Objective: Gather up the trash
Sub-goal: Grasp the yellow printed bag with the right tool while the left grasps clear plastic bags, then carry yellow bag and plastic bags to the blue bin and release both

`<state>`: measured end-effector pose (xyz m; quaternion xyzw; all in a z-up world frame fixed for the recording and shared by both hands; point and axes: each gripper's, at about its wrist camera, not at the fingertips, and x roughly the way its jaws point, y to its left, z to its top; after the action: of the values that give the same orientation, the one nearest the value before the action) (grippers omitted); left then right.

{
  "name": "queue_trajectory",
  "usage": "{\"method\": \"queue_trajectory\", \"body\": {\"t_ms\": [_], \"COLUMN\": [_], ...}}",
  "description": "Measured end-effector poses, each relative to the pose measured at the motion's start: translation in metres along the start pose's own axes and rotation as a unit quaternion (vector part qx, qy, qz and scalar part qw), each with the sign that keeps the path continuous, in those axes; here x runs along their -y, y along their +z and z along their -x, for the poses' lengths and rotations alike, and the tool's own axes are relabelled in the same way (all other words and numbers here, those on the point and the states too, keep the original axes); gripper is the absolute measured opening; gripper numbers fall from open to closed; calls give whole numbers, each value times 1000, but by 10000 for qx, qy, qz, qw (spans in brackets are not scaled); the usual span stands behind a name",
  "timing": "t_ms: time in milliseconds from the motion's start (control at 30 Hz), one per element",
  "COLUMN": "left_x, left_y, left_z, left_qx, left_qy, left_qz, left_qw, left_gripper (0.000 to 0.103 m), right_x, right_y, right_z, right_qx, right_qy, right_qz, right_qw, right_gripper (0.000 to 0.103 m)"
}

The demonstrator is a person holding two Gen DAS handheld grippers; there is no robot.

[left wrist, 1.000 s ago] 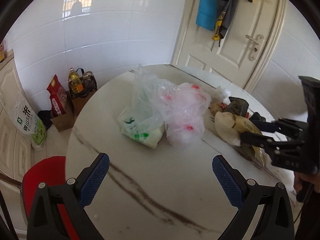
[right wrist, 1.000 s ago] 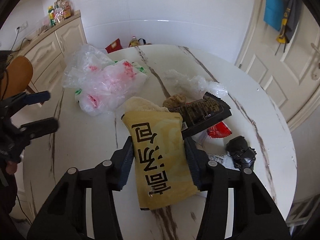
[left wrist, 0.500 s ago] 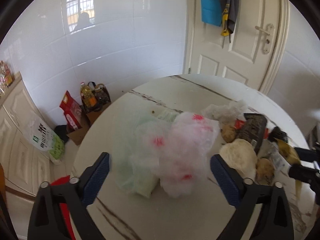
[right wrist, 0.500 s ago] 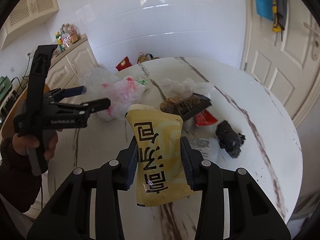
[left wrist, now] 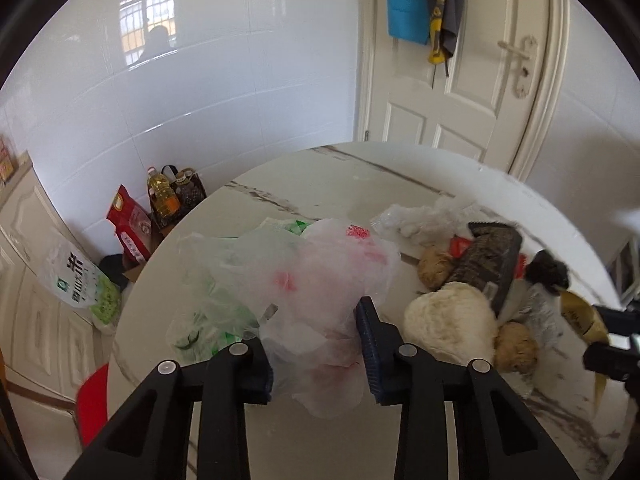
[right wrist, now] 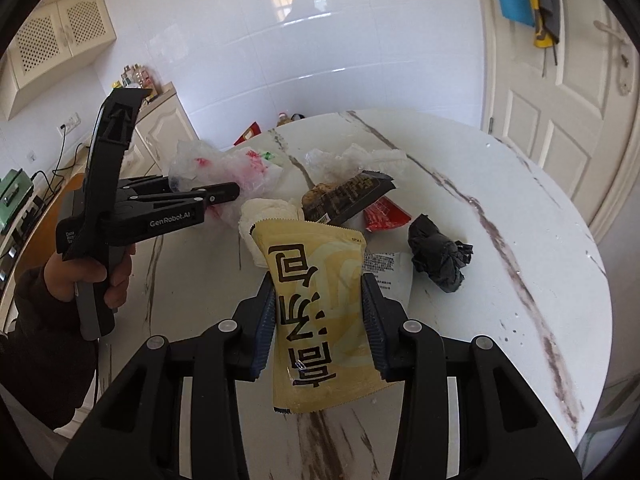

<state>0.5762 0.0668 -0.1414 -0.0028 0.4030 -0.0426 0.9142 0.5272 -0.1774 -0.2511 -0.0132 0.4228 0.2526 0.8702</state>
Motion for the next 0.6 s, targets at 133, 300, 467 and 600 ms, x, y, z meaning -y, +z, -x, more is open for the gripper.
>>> {"method": "queue_trajectory", "body": {"t_ms": [133, 300, 467, 600], "left_x": [9, 33, 75, 123], "left_y": [-14, -39, -69, -96], "left_z": [30, 76, 120, 146], "left_qx": [259, 526, 663, 620], "left_qy": [-182, -423, -754, -1190], "left_qz": [76, -55, -328, -695], "left_qw": [9995, 9977, 9944, 9885], "left_gripper": [30, 30, 30, 30], "right_x": [-3, -9, -10, 1], "right_y": [-11, -31, -59, -89], "right_z": [17, 49, 94, 136], "right_qx": [193, 483, 770, 952], "right_qy": [12, -13, -126, -348], "right_qz": [7, -29, -115, -334], "right_qw": [9998, 9988, 9969, 9943], "right_gripper": [38, 38, 38, 38]}}
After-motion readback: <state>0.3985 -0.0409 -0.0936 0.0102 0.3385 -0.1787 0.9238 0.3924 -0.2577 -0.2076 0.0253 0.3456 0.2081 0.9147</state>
